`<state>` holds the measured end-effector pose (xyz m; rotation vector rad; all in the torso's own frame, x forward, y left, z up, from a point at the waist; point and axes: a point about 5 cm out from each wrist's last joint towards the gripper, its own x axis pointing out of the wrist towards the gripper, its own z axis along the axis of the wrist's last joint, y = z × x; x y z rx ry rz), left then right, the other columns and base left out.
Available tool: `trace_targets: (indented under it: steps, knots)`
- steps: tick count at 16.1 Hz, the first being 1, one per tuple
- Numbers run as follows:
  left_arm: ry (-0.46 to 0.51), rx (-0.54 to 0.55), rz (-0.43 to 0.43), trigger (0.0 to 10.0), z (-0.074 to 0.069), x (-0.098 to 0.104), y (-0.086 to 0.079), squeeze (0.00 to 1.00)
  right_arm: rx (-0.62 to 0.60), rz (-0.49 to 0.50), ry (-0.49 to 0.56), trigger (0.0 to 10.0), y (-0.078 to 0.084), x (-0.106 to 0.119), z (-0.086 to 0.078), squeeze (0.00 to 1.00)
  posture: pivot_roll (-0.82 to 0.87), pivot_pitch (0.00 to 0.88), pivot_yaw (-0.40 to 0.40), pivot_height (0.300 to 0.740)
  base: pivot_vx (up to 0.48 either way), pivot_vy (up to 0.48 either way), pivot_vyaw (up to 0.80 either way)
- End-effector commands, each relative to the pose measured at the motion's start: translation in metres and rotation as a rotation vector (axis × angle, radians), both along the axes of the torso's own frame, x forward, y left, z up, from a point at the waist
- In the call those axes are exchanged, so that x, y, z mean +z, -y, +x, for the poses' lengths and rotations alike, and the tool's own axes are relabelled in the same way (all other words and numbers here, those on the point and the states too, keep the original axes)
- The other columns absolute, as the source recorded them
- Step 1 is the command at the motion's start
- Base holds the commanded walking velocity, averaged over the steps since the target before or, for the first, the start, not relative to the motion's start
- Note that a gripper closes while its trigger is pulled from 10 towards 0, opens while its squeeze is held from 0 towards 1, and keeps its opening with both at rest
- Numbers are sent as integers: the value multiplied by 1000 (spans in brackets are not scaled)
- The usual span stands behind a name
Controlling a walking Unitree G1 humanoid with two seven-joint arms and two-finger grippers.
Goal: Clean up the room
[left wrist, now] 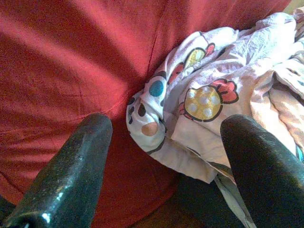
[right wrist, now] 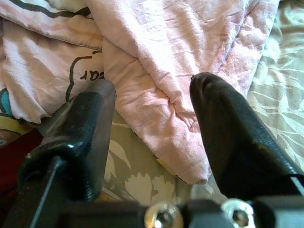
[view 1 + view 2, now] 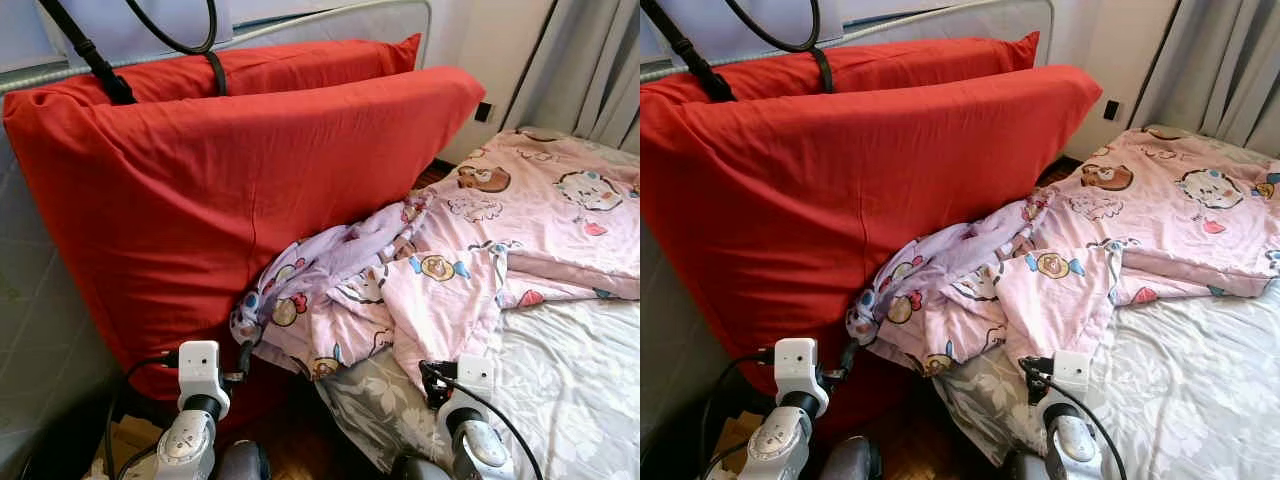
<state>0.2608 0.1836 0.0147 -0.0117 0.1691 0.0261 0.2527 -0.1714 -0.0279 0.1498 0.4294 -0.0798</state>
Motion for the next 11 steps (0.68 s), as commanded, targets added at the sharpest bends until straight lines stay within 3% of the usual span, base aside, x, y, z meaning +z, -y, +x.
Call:
trace_targets:
  steps: [1,11]
  knots:
    - [-1,-6,1,10000,1,1,-1,0,2,6,-15,10000,-2,-1,0,0,31,0,-23,615,262,0,0]
    - [-1,-13,2,10000,0,2,-1,0,-4,-25,0,10000,-1,5,9,0,35,0,-15,615,267,0,0]
